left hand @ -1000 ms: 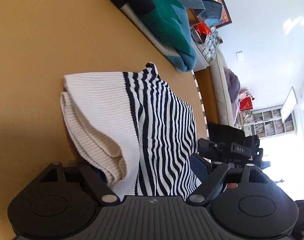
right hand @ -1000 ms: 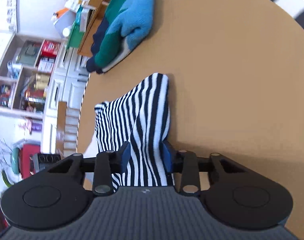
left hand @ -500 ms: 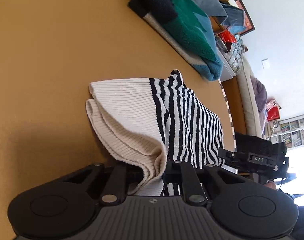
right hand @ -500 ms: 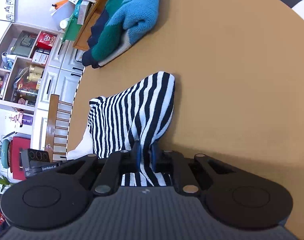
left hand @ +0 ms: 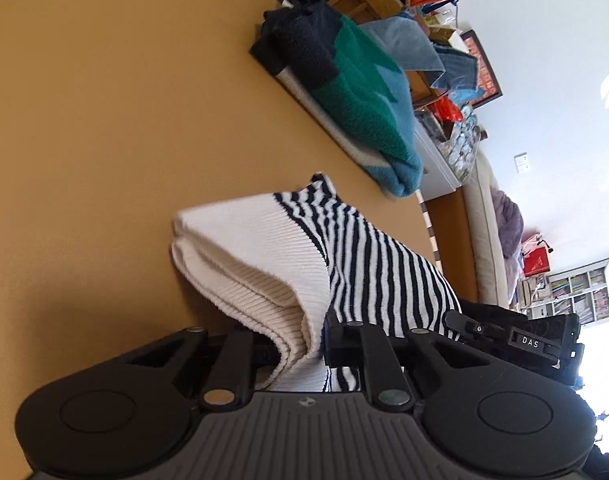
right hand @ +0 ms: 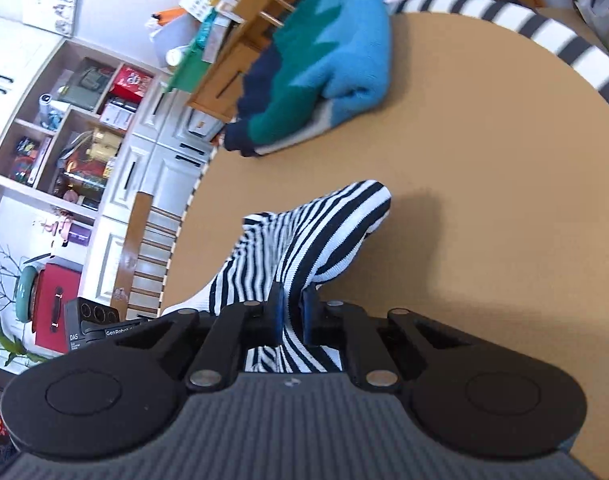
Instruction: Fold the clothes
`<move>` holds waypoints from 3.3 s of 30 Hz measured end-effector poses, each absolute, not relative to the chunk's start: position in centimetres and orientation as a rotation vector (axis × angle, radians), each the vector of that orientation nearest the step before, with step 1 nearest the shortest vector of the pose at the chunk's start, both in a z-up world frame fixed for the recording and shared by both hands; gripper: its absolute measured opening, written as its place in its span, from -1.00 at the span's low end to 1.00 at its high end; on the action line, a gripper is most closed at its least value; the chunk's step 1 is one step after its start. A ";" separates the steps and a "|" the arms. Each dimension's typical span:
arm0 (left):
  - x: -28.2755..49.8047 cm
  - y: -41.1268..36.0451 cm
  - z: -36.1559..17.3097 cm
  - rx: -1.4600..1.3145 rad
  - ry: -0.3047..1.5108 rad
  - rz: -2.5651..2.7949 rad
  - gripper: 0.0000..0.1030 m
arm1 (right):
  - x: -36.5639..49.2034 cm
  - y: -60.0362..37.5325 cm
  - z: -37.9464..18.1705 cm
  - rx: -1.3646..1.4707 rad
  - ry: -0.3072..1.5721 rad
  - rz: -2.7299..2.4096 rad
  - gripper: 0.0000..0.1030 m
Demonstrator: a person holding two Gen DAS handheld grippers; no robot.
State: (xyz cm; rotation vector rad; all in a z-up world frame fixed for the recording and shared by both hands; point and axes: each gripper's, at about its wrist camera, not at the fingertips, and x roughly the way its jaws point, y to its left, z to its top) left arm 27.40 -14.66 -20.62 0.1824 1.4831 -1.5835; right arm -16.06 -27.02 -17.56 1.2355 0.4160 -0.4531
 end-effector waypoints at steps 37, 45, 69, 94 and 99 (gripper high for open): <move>19.6 -40.1 -10.9 0.378 0.711 -1.503 -0.50 | -9.6 -51.0 -13.5 0.922 0.418 -0.698 -0.15; 14.3 -40.8 -15.6 0.546 0.682 -1.464 -0.50 | -7.3 -48.9 -15.9 0.963 0.569 -0.791 -0.28; 13.6 -40.2 -13.1 0.537 0.640 -1.563 -0.25 | -6.3 -42.8 -9.6 0.620 0.425 -0.779 -0.46; 9.9 -31.3 -10.2 0.634 0.576 -1.507 1.00 | -7.7 -32.0 -9.0 0.507 0.548 -0.932 0.82; 9.8 -29.5 -9.8 0.649 0.615 -1.473 1.00 | -8.4 -30.1 -8.3 0.556 0.555 -0.914 0.86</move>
